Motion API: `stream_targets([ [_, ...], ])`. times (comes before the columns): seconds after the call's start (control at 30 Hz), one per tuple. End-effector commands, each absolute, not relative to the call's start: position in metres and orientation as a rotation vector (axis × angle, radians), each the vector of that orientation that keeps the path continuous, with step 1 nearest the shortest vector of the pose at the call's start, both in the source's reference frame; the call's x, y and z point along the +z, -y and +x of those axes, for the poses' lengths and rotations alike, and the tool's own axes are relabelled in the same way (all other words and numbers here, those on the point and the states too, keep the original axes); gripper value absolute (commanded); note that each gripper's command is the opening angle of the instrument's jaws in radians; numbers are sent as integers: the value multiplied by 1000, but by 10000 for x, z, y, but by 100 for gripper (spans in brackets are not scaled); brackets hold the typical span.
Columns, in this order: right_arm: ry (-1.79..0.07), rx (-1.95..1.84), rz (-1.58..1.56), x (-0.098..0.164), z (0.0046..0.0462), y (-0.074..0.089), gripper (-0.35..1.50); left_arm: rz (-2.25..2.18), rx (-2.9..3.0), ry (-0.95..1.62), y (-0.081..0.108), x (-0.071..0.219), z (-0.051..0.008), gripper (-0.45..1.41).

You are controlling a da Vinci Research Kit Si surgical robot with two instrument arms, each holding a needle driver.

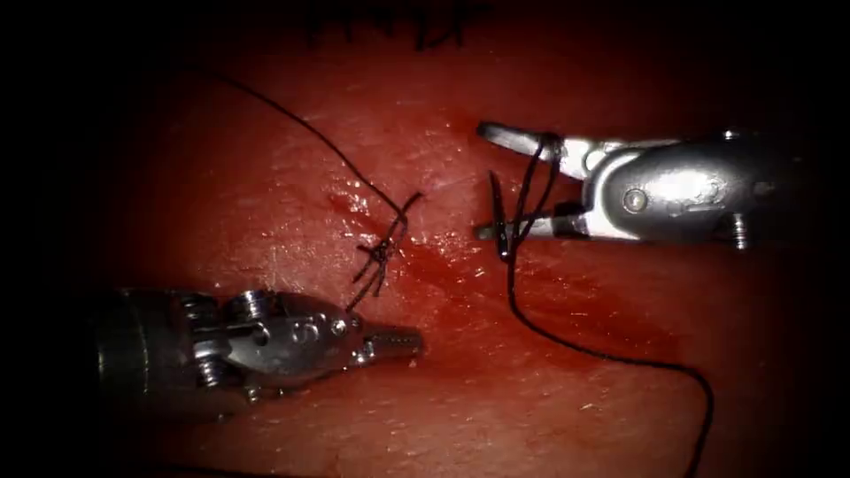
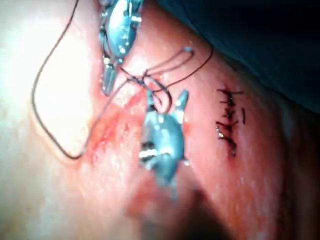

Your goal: Wound Closure

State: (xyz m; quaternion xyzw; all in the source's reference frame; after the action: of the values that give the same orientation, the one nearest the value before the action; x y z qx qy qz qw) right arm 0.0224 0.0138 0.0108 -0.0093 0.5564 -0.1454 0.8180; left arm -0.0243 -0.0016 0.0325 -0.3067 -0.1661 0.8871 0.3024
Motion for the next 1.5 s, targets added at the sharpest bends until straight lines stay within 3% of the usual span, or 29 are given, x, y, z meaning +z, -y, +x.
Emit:
stream_targets([
  [0.03, -1187, -329, -17, 118, 234, -137, 126, -814, 2352, 441, 18, 330, -249, -13],
  [0.27, -1182, -336, -18, 125, 241, -136, 121, -814, 2352, 441, 18, 330, -249, -13],
  [0.3, -1187, -334, -22, 124, 242, -136, 89, -814, 2352, 441, 18, 330, -249, -13],
  [0.33, -1187, -334, -22, 124, 242, -136, 89, -814, 2352, 441, 18, 330, -249, -13],
  [0.37, -1187, -339, -25, 124, 241, -137, 62, -814, 2352, 442, 18, 330, -249, -13],
  [0.4, -1188, -338, -23, 123, 240, -139, 10, -814, 2352, 442, 18, 330, -248, -13],
  [0.43, -1191, -342, -27, 123, 239, -141, -30, -814, 2352, 442, 18, 329, -248, -13],
  [0.47, -1183, -351, -36, 123, 237, -142, -35, -814, 2352, 442, 18, 329, -248, -13],
  [0.83, -888, -74, -365, 114, 213, -129, -35, -814, 2353, 442, 18, 329, -248, -13],
  [1.23, -852, -15, -399, 124, 236, -104, -35, -814, 2352, 442, 18, 329, -248, -12],
  [1.5, -811, 156, -315, 146, 229, -70, -35, -814, 2353, 443, 18, 329, -248, -12],
])
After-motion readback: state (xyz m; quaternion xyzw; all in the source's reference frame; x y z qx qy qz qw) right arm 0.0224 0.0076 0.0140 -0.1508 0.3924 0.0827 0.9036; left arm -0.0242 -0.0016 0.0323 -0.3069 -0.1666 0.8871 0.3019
